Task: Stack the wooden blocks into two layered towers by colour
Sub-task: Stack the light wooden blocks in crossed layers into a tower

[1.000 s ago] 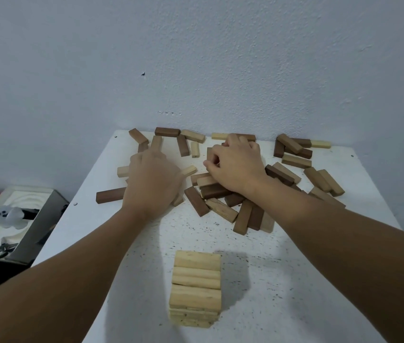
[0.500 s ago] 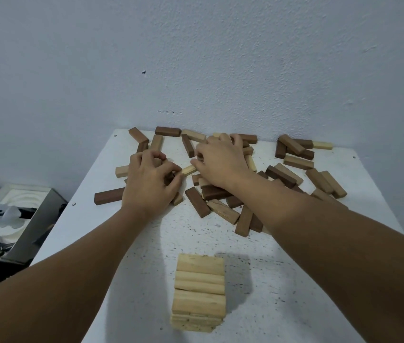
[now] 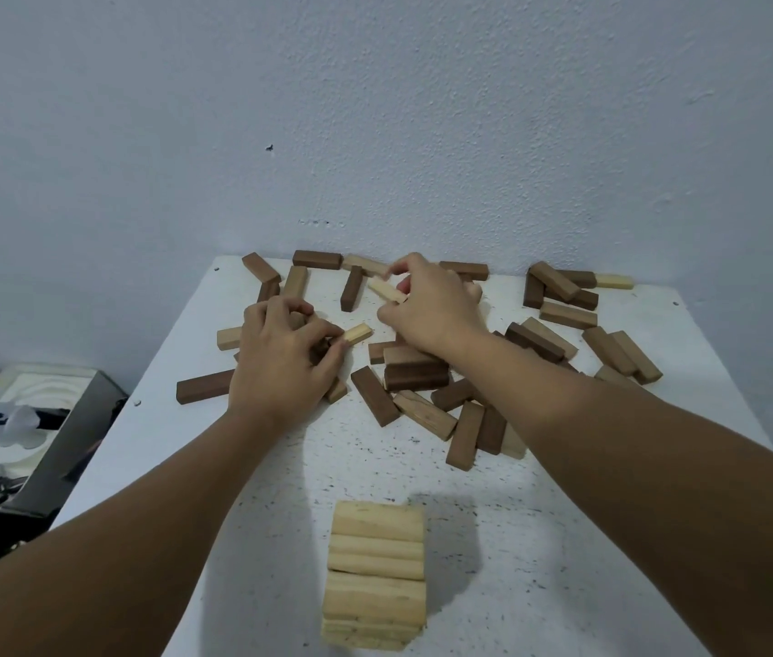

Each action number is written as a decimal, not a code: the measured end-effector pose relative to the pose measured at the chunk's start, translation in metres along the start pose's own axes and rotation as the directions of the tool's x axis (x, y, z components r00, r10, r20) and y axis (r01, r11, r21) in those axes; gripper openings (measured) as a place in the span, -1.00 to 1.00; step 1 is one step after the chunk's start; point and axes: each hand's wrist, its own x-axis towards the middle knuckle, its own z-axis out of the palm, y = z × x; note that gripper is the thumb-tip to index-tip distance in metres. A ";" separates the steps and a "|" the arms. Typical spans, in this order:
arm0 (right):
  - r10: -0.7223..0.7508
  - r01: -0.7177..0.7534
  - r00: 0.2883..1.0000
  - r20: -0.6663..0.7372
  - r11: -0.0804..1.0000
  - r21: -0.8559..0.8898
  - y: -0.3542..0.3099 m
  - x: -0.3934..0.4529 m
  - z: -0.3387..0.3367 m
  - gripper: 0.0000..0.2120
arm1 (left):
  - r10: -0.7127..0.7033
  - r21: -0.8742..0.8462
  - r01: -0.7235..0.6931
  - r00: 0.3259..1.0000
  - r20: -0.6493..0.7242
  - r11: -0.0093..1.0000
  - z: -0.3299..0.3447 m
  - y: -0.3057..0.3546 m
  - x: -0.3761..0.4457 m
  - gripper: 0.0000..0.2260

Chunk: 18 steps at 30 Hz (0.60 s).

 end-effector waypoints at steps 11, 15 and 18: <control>0.059 -0.028 0.995 0.080 0.938 -0.345 0.032 0.024 -0.019 -0.63 | 0.003 -0.011 -0.003 1.000 0.007 1.000 -0.001 0.000 0.000 -0.84; 0.061 -0.014 0.993 0.098 0.908 -0.419 0.032 0.026 -0.014 -0.64 | 0.002 -0.019 -0.002 1.000 0.012 1.000 -0.002 0.001 0.000 -0.84; -0.035 0.054 0.998 0.053 0.903 -0.426 0.034 0.024 -0.012 -0.69 | -0.001 -0.015 0.002 1.000 0.014 1.000 -0.002 0.001 0.000 -0.84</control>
